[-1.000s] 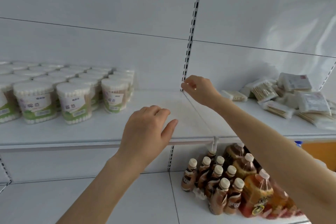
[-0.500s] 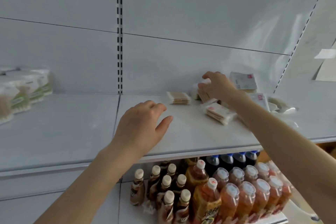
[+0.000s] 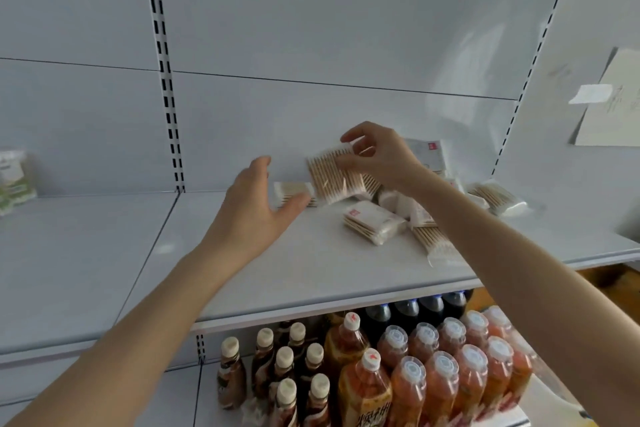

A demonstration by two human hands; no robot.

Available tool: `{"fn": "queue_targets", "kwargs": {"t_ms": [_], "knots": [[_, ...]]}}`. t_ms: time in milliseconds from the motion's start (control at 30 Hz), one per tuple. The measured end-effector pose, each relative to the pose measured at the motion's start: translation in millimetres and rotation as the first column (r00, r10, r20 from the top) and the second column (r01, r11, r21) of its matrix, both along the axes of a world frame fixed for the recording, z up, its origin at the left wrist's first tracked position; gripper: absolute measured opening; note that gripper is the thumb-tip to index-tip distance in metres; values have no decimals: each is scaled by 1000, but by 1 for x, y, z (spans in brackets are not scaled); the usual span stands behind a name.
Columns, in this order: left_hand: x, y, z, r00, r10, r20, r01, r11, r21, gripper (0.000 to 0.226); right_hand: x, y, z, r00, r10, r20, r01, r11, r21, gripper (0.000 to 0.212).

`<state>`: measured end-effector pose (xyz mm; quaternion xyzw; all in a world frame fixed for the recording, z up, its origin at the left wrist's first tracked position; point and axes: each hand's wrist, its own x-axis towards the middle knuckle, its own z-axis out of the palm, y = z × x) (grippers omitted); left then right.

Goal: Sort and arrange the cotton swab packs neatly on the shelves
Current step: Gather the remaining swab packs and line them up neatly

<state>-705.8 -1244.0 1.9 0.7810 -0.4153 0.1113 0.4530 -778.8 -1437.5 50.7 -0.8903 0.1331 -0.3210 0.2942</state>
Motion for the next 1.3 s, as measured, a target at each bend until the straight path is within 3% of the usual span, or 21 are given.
{"fn": "queue_targets", "kwargs": {"t_ms": [67,167,200,267,333,400,467,567,667,733,800,867,967,1133,1300], "knots": [[-2,-8,8,982,-80,-172,65,994,-87,69,-10,16,2,989,141,31,-144,980,138,25],[-3,-14,13,916,-236,-326,160,957,-242,32,-22,20,-2,978,206,-3,-199,947,253,26],[-2,-14,12,914,-237,-328,156,955,-253,24,-25,16,-4,985,158,-67,-141,967,212,29],[1,-11,11,929,-206,-308,127,958,-258,19,-30,6,-10,941,-40,-335,14,997,-79,42],[4,-8,10,935,-191,-299,104,953,-284,19,-32,2,-16,770,-206,-604,14,952,-307,53],[6,-6,10,939,-184,-291,91,948,-306,20,-30,7,-20,665,-219,-713,-18,951,-309,56],[8,-1,10,939,-185,-291,86,943,-322,20,-26,11,-20,705,-184,-685,3,967,-257,57],[14,15,10,932,-187,-310,68,931,-357,17,-23,11,-19,842,-85,-533,11,990,-141,55],[22,31,9,917,-180,-356,25,917,-399,16,-23,21,-4,939,148,-310,-130,988,81,43],[22,39,9,873,-206,-442,-12,897,-443,14,-19,38,8,933,312,-182,-274,939,207,38],[17,45,9,798,-268,-540,-34,874,-484,11,-9,59,13,904,404,-138,-375,906,195,38],[12,57,6,768,-294,-569,-40,865,-500,26,7,80,11,875,472,-112,-450,876,174,41],[10,76,0,807,-217,-549,-88,875,-475,56,24,103,6,854,520,-25,-510,846,156,44],[18,116,-10,817,-85,-571,-292,792,-536,51,51,144,-7,831,541,130,-556,810,186,44],[24,148,-13,839,-32,-543,-357,721,-594,44,66,180,-8,848,529,33,-515,807,289,28]]}}
